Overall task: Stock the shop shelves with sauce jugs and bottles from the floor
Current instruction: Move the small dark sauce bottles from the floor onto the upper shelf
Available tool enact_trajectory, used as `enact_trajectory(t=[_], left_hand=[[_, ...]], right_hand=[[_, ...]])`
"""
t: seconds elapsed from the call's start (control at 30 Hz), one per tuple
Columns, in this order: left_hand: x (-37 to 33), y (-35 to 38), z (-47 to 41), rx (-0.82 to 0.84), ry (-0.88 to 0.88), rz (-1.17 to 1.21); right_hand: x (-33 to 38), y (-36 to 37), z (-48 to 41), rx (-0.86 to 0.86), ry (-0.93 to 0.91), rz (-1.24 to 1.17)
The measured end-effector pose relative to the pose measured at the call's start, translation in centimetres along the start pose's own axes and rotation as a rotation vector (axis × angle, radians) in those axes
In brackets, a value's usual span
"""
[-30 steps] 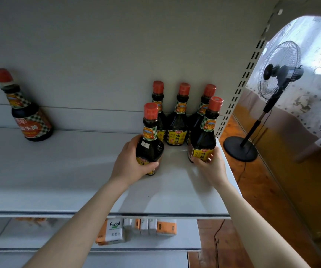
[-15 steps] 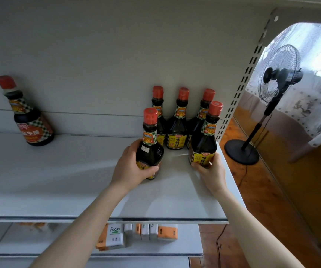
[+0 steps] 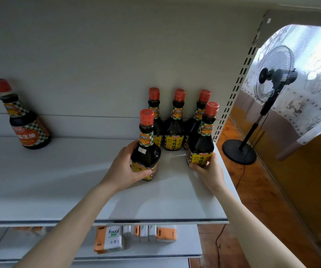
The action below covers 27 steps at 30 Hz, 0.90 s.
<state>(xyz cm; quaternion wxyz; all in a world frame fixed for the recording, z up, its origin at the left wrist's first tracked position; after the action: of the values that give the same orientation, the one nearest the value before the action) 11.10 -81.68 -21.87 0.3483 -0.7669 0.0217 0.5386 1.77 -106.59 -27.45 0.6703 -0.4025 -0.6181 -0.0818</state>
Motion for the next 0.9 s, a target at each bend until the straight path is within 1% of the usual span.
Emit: enact_trajectory(t=[0.1, 0.17, 0.23, 0.37, 0.57, 0.7, 0.9], left_hand=[[-0.1, 0.0, 0.2, 0.022, -0.009, 0.076], [-0.1, 0.4, 0.3, 0.000, -0.028, 0.142], [0.0, 1.0, 0.2, -0.044, -0.021, 0.158], [-0.3, 2.9, -0.5, -0.099, 0.024, 0.129], [-1.7, 6.3, -2.0, -0.124, 0.082, 0.110], [-1.6, 7.6, -2.7, -0.169, 0.070, 0.079], [-0.8, 8.2, -3.2, -0.101, 0.047, 0.058]], right_hand=[[0.1, -0.2, 0.0, 0.007, 0.003, 0.015], [0.2, -0.4, 0.1, 0.017, -0.001, 0.031], [0.5, -0.9, 0.3, 0.021, -0.018, 0.062], [0.1, -1.3, 0.6, 0.026, -0.058, 0.111], [-0.4, -1.1, 0.7, 0.007, -0.036, 0.147], [-0.2, -1.1, 0.8, -0.008, -0.056, 0.181], [0.0, -1.1, 0.8, -0.009, -0.055, 0.225]])
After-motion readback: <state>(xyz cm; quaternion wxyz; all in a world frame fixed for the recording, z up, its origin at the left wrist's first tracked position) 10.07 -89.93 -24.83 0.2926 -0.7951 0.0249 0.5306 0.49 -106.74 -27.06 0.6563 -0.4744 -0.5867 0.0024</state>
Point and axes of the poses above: each hand's wrist, its own z-axis away from the middle knuckle, its own y-axis out of the palm, x = y × z, the point moved 3 cm from there along -z, towards the middle knuckle, and after that the axes turned 2 degrees about z, right-handed, at the moved point
